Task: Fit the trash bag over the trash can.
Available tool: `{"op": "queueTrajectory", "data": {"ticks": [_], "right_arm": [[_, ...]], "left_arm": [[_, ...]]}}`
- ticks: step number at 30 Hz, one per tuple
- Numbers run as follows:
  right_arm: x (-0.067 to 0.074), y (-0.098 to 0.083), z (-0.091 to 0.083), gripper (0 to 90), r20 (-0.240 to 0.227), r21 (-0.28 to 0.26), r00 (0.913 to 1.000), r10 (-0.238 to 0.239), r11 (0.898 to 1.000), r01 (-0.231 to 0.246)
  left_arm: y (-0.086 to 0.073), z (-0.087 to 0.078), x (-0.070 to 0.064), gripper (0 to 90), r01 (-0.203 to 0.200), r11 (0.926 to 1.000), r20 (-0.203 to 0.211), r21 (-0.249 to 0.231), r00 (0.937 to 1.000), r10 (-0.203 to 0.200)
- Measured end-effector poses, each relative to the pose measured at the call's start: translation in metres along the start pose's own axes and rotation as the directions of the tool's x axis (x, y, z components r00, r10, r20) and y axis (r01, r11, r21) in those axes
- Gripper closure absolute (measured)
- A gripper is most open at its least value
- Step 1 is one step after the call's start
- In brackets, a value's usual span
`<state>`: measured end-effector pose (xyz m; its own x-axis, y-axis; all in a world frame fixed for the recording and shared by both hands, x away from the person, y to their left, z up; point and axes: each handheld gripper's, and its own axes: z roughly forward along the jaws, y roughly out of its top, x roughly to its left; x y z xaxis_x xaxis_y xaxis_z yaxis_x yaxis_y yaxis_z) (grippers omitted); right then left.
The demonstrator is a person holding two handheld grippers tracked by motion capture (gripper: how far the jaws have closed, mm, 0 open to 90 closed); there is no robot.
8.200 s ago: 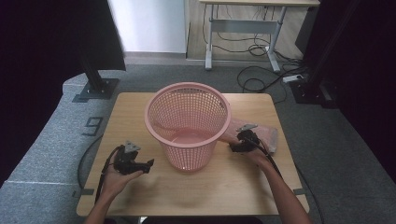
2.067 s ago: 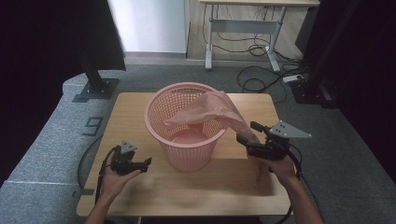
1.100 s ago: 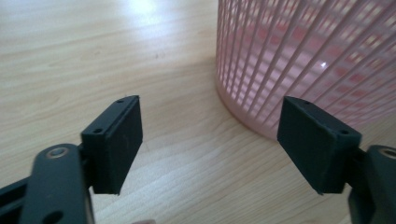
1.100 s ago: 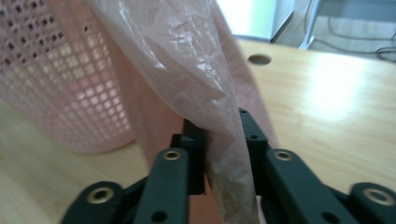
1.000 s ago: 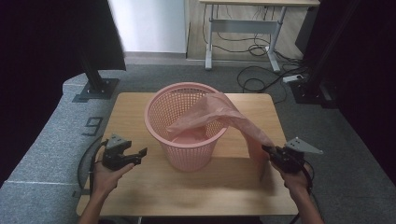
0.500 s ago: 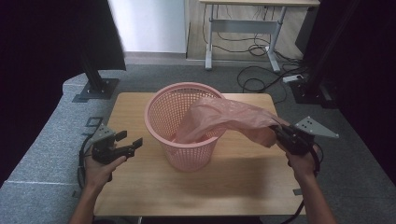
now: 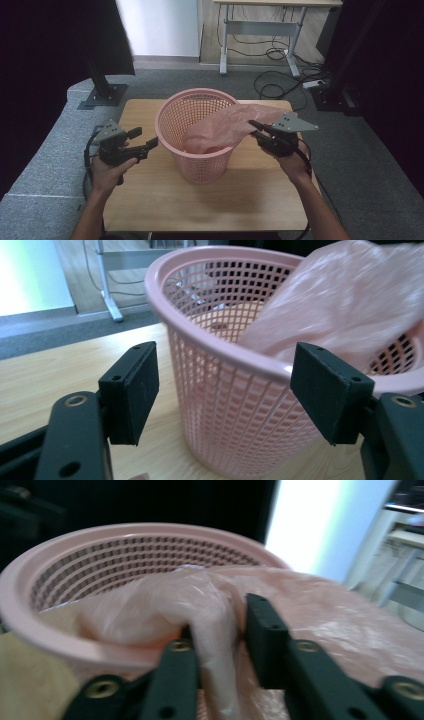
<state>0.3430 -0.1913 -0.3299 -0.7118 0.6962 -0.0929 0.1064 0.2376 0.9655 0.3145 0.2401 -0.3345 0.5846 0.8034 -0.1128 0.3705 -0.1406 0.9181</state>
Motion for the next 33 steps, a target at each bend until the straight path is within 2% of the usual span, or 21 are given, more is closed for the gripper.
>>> {"op": "queueTrajectory", "data": {"ticks": [1,2,3,4,5,6,8,10,11,13,14,17,19,21,23,24,25,26,27,30,33], "right_arm": [[0.000,0.000,0.000,71.2,0.000,0.000,1.0000,0.000,1.000,0.000],[0.002,-0.002,0.001,64.8,-0.018,-0.002,0.9998,-0.005,1.000,0.005],[0.003,-0.007,0.001,53.1,-0.055,-0.007,0.9984,-0.011,1.000,0.010],[0.005,-0.014,-0.006,39.3,-0.047,-0.029,0.9989,-0.007,1.000,0.005],[0.005,-0.014,-0.006,39.3,-0.047,-0.029,0.9989,-0.007,1.000,0.005],[0.003,-0.021,-0.019,28.2,-0.032,-0.050,0.9994,0.011,0.999,-0.012],[0.003,-0.024,-0.024,25.7,-0.022,-0.054,0.9996,0.019,0.998,-0.020],[-0.001,-0.045,-0.046,20.9,0.022,-0.057,0.9988,0.045,0.997,-0.044],[-0.001,-0.045,-0.046,20.9,0.022,-0.057,0.9988,0.045,0.997,-0.044],[-0.003,-0.064,-0.059,19.0,0.054,-0.035,0.9966,0.062,0.998,-0.060],[-0.003,-0.064,-0.059,19.0,0.054,-0.035,0.9966,0.062,0.998,-0.060],[-0.006,-0.087,-0.067,18.5,0.082,0.003,0.9941,0.070,0.997,-0.071],[-0.007,-0.105,-0.066,19.9,0.113,0.037,0.9904,0.080,0.996,-0.084],[-0.010,-0.114,-0.062,23.3,0.114,0.046,0.9882,0.102,0.993,-0.108],[-0.010,-0.116,-0.059,27.6,0.119,0.052,0.9880,0.099,0.993,-0.105],[-0.010,-0.117,-0.056,43.9,0.145,0.047,0.9866,0.075,0.995,-0.082],[-0.010,-0.117,-0.056,43.9,0.145,0.047,0.9866,0.075,0.995,-0.082],[-0.013,-0.113,-0.053,59.2,0.175,0.041,0.9819,0.072,0.996,-0.080],[-0.013,-0.113,-0.053,59.2,0.175,0.041,0.9819,0.072,0.996,-0.080],[-0.022,-0.101,-0.052,77.3,0.173,0.012,0.9795,0.103,0.994,-0.107],[-0.025,-0.093,-0.051,82.4,0.170,-0.003,0.9804,0.099,0.995,-0.100]], "left_arm": [[0.000,0.000,0.000,27.3,0.000,1.0000,0.000,0.000,1.0000,0.000],[0.001,0.001,-0.002,27.3,-0.004,1.0000,0.005,0.000,1.0000,0.004],[0.001,0.001,-0.003,27.3,-0.004,1.0000,0.007,0.000,1.0000,0.004],[0.001,0.002,-0.004,27.3,-0.004,1.0000,0.017,0.004,0.9999,0.004],[0.001,0.002,-0.004,27.3,-0.004,1.0000,0.017,0.004,0.9999,0.004],[0.001,0.003,-0.004,27.3,-0.003,1.0000,0.019,0.005,0.9998,0.003],[0.001,0.003,-0.003,27.3,0.003,1.0000,0.020,0.004,0.9998,-0.003],[0.000,0.004,-0.003,27.3,0.011,0.9999,0.020,0.004,0.9997,-0.011],[0.000,0.004,-0.003,27.3,0.012,0.9999,0.019,0.004,0.9998,-0.012],[0.000,0.005,-0.003,27.3,0.013,0.9999,0.018,0.004,0.9998,-0.013],[0.000,0.005,-0.003,27.3,0.013,0.9999,0.018,0.004,0.9998,-0.013],[0.001,0.004,-0.003,27.3,0.017,0.9998,0.019,-0.003,0.9997,-0.017],[0.002,0.004,-0.003,27.3,0.021,0.9998,0.017,-0.006,0.9996,-0.020],[0.004,0.004,-0.002,27.4,0.028,0.9995,0.016,-0.013,0.9995,-0.028],[0.005,0.005,-0.003,27.3,0.031,0.9994,0.024,-0.016,0.9992,-0.031],[0.006,0.006,-0.003,27.3,0.026,0.9996,0.026,-0.012,0.9993,-0.025],[0.006,0.006,-0.003,27.3,0.026,0.9996,0.026,-0.012,0.9993,-0.025],[0.006,0.006,-0.004,27.3,0.024,0.9997,0.030,-0.010,0.9993,-0.024],[0.006,0.007,-0.004,27.3,0.022,0.9997,0.031,-0.008,0.9993,-0.022],[0.006,0.009,-0.004,27.3,0.020,0.9998,0.037,-0.004,0.9991,-0.020],[0.009,0.009,-0.005,27.3,0.016,0.9998,0.045,-0.008,0.9989,-0.015]]}}
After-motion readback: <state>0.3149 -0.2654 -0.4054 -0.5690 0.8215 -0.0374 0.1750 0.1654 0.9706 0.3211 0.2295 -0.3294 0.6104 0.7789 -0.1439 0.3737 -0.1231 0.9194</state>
